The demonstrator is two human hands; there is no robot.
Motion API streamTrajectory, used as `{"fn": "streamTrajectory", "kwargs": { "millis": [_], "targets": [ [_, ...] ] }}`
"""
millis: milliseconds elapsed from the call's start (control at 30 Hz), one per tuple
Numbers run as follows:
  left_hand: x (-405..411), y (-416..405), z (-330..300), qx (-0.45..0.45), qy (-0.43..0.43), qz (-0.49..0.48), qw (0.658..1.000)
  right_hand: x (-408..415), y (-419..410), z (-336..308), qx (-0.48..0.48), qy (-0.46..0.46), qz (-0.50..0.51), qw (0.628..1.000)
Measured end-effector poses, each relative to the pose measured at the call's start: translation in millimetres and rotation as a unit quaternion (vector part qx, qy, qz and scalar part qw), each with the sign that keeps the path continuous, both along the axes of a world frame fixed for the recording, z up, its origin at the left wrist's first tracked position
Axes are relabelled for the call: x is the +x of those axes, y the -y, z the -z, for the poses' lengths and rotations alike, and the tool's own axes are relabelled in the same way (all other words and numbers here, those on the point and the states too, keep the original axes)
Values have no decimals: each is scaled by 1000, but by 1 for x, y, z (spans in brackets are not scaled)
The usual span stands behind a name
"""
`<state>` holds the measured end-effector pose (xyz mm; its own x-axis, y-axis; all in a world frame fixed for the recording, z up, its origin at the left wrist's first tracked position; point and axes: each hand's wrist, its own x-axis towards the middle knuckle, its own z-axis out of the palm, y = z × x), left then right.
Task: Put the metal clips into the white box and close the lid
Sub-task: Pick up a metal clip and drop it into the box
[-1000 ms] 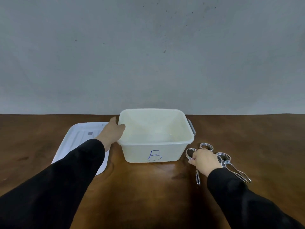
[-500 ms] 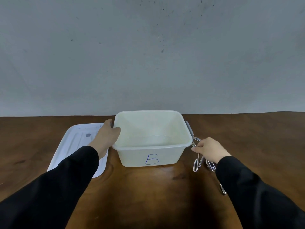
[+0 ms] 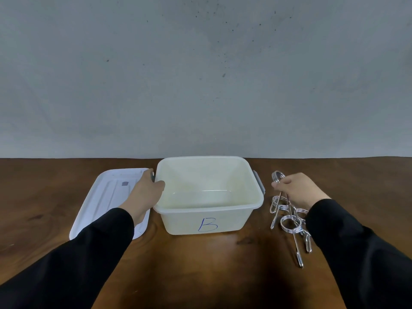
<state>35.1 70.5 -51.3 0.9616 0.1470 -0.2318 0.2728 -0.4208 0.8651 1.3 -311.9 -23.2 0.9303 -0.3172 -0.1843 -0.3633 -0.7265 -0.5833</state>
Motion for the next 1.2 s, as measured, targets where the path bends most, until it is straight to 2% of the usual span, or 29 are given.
{"fn": "streamTrajectory", "kwargs": {
  "millis": [100,200,333,500,600,700,867,1000,1200],
  "targets": [
    [-9,1,0,11,-3,8,1000,1,2,-29,-11,50,1,999],
    [-22,2,4,24,-3,19,1000,7,-5,-67,-30,105,-42,993],
    [-36,5,6,-19,-13,20,1000,15,-41,-96,25,131,-120,984],
    [-31,2,-8,-38,-4,0,999,19,-122,-85,58,44,-207,976],
    [-22,1,-15,-12,7,20,1000,29,-162,-54,-12,-37,-236,971],
    [-14,0,-17,-36,6,55,998,39,-193,-21,-74,-96,-262,957],
    [-5,1,-13,-69,-11,51,996,44,-231,20,-164,-102,-287,938],
    [0,2,-7,-103,-23,42,994,54,-253,41,-176,-119,-292,932],
    [1,7,-3,-94,-13,33,995,68,-267,50,-199,-198,-298,912]
  ]
}}
